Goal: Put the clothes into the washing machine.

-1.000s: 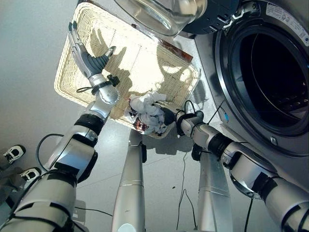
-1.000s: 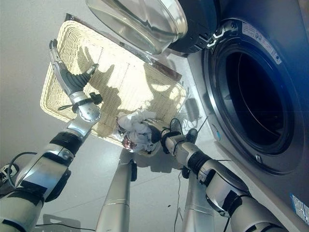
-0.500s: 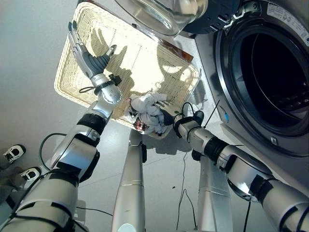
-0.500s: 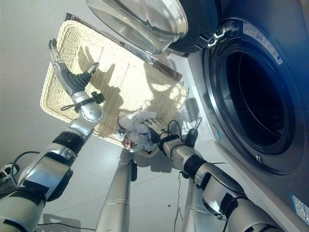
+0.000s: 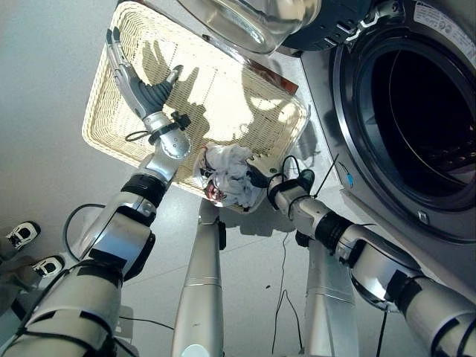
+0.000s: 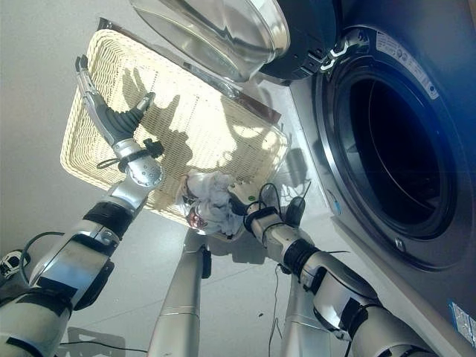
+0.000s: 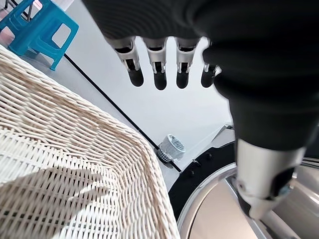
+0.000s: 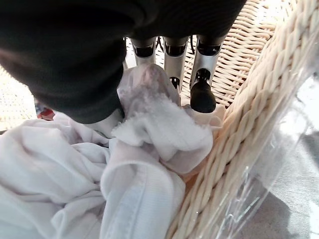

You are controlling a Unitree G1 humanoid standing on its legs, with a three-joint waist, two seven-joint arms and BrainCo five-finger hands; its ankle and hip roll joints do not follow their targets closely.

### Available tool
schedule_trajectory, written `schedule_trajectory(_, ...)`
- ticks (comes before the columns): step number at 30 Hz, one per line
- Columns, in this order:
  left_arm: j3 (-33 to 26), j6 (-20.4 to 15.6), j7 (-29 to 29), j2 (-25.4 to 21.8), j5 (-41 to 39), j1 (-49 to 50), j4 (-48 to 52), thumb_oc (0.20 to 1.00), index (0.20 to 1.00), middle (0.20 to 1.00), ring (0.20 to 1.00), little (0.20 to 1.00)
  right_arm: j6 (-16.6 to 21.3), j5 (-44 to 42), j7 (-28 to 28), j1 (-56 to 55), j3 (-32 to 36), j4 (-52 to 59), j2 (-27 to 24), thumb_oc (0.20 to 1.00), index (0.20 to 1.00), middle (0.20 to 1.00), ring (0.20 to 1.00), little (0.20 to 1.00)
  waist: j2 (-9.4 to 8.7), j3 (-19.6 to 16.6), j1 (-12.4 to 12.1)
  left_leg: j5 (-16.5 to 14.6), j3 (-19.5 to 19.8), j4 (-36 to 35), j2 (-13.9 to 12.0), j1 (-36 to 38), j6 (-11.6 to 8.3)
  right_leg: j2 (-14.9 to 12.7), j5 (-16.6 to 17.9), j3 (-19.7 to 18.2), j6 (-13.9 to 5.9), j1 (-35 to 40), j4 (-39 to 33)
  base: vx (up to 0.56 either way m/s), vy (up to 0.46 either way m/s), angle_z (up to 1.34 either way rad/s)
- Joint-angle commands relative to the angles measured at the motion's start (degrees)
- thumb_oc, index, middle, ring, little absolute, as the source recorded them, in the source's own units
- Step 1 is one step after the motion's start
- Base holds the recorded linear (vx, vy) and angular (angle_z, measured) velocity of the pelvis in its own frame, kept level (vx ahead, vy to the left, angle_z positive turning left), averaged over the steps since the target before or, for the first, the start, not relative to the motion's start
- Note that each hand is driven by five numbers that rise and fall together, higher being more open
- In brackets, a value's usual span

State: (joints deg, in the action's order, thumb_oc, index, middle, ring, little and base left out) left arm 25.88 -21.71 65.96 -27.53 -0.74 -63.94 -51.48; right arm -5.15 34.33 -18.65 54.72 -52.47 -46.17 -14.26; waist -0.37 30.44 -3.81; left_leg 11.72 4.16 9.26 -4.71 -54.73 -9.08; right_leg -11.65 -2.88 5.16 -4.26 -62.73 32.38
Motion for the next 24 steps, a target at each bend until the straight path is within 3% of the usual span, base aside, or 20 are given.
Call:
schedule_trajectory(1,-3.1,-0.9,1.7,0.5,2.6,-2.0,0.5,1.0,1.0,1.0,1.0,1.0,6.7,0.6,0.2,-1.5,-1.5,3.7,1.9,0.693,0.693,0.693,0.693,0.693,3.86,-0.6,1.1,-2.5,-1.3,5.7,2.4,-2.2,4.27,2.6,8.9,1.4,-1.5,4.1,-11.8,0.0,0.0,0.0)
schedule_trajectory(2,-3.1,-0.8,1.7,0.5,2.6,-2.0,0.5,1.0,1.0,1.0,1.0,1.0,7.2,0.4,0.3,-1.5,-1.6,3.8,1.9,0.693,0.693,0.693,0.693,0.693,3.87,-0.6,1.1,-2.5,-1.3,5.7,2.4,-2.1,4.28,2.6,8.9,1.4,-1.5,4.2,-11.7,0.0,0.0,0.0)
schedule_trajectory(3,-3.0,-0.9,1.8,0.4,2.6,-2.1,0.5,1.0,1.0,1.0,1.0,1.0,9.2,-0.5,1.3,-1.4,-2.0,4.2,1.9,1.0,1.0,1.0,1.0,1.0,3.84,-0.6,1.0,-2.5,-1.2,5.7,2.4,-2.2,4.28,2.6,8.9,1.4,-1.47,4.1,-11.7,0.0,0.0,0.0)
schedule_trajectory(6,-3.0,-0.8,1.9,0.2,2.7,-2.0,0.8,1.0,1.0,1.0,1.0,1.0,13.2,-1.5,4.8,-1.6,-2.6,5.5,1.9,1.0,1.0,1.0,1.0,1.0,3.69,-0.6,0.9,-2.5,-1.1,5.8,2.4,-2.3,4.31,2.5,8.8,1.6,-1.46,4.1,-11.7,0.0,0.0,0.0)
schedule_trajectory(11,-2.5,-0.7,1.7,-0.5,2.3,-2.3,1.0,1.0,1.0,1.0,1.0,1.0,17.3,-3.2,4.1,-2.3,-3.8,8.6,1.2,1.0,1.0,1.0,1.0,1.0,3.4,-0.6,0.9,-2.4,-1.0,5.6,2.5,-1.8,4.43,2.5,8.8,1.8,-1.5,4.6,-11.7,0.0,0.0,0.0)
schedule_trajectory(18,-2.4,-0.5,2.4,-1.2,2.2,-2.5,1.5,1.0,1.0,1.0,1.0,1.0,17.5,-4.5,-3.0,-3.5,-3.1,12.2,0.3,1.0,1.0,1.0,1.0,1.0,3.12,-0.6,1.3,-2.4,-1.0,5.4,2.4,-1.6,4.4,2.6,8.9,1.6,-1.66,4.9,-12.0,0.0,0.004,0.0)
schedule_trajectory(24,-2.6,0.4,3.3,-0.9,3.1,-2.1,2.9,1.0,1.0,1.0,1.0,1.0,17.8,-4.3,-3.4,-4.4,-3.6,16.5,0.0,1.0,1.0,1.0,1.0,1.0,3.03,-0.6,1.6,-2.4,-1.2,5.4,2.3,-1.6,4.31,2.8,8.7,1.4,-1.68,4.8,-11.6,0.0,0.005,0.0)
